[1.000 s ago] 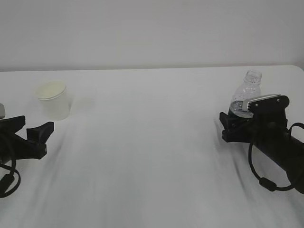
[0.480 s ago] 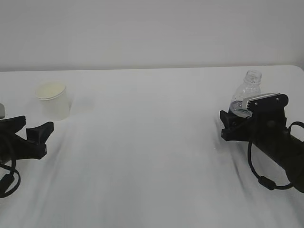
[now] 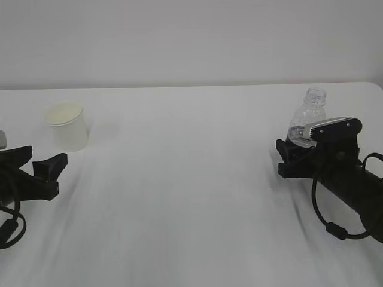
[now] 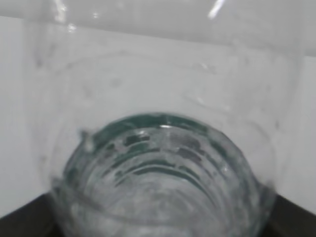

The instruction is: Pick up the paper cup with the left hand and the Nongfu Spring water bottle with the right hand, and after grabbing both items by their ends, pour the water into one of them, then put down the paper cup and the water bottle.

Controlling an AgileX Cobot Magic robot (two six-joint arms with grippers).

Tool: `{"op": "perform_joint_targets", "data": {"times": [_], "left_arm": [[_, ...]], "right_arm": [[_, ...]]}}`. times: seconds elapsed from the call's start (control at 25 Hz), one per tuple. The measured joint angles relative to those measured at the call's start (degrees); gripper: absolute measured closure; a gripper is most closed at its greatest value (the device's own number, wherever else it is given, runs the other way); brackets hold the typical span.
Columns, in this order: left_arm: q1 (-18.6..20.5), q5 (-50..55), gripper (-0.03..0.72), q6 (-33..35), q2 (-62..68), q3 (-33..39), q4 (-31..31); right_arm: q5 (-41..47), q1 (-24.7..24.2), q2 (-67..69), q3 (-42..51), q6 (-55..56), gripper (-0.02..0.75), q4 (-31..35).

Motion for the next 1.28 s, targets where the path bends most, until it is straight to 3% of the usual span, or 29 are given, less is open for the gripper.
{"op": "perform_joint_targets", "data": {"times": [1.08, 1.28], "left_arm": [[0.0, 0.0, 0.174, 0.0, 0.0, 0.0, -1.4], [0.0, 0.0, 0.116, 0.0, 0.2, 0.0, -2.5]], "right_arm": [[4.7, 0.0, -11.0, 0.3, -0.9, 0.299, -2.5], [5.1, 0.0, -11.7, 0.3, -1.4, 0.299, -3.2]]}}
